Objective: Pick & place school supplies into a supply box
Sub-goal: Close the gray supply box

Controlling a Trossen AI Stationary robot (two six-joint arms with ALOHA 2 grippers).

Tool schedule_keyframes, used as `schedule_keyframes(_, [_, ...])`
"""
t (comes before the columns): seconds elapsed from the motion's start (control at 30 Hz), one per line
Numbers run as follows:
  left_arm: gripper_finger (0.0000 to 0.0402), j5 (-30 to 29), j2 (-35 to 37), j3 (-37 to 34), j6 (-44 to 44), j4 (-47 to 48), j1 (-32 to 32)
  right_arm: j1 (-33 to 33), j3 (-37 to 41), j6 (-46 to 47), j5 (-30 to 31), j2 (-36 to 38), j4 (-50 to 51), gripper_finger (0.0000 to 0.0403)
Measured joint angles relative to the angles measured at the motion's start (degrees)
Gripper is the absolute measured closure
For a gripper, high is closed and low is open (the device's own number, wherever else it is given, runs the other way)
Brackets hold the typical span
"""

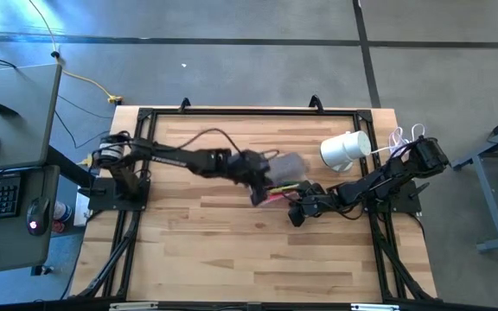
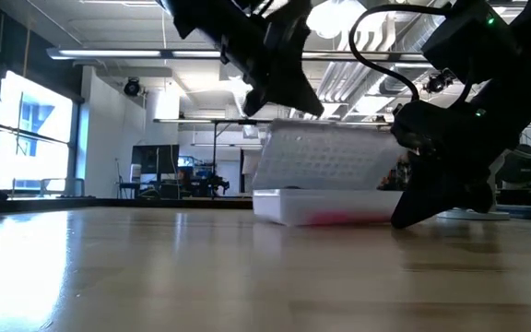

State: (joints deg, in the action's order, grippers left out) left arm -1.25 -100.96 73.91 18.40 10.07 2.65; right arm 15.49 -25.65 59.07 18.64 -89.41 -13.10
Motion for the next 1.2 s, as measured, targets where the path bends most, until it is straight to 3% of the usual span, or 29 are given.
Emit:
schedule_keyframes(0.17, [0.0388,0.2,0.2,0.0,1.4,-2.8,-5.3,0.0,0.0,-2.3,0.0,0.0,0.0,0.0403])
schedule_keyframes(0.33, [0.0378,-7.1,0.6,-0.1,1.2,-2.3,-9.2,0.4,0.1,-3.7,-1.2,0.0,-1.1,0.0403])
schedule_keyframes(0.43, [0.0383,-11.6,1.3,0.0,1.0,-1.1,-9.2,2.1,0.1,-3.7,-5.0,-0.2,-3.7,0.0402])
schedule_keyframes(0.57, [0.0389,-13.0,1.4,0.0,2.7,2.5,-7.8,6.0,0.1,-6.0,-9.2,-0.2,-7.6,0.0403])
schedule_keyframes(0.83, [0.0381,-20.3,-1.3,0.1,11.5,9.1,-7.2,12.2,0.1,-23.2,10.3,1.0,-16.6,0.0403])
schedule_keyframes(1.07, [0.0380,-17.0,-3.9,-0.1,13.6,9.2,-7.3,10.1,0.1,-29.4,36.3,5.1,-13.6,0.0403])
schedule_keyframes(1.2, [0.0375,-15.9,-5.3,0.0,13.6,9.4,-7.3,6.4,0.0,-28.0,37.3,7.4,-9.5,0.0403])
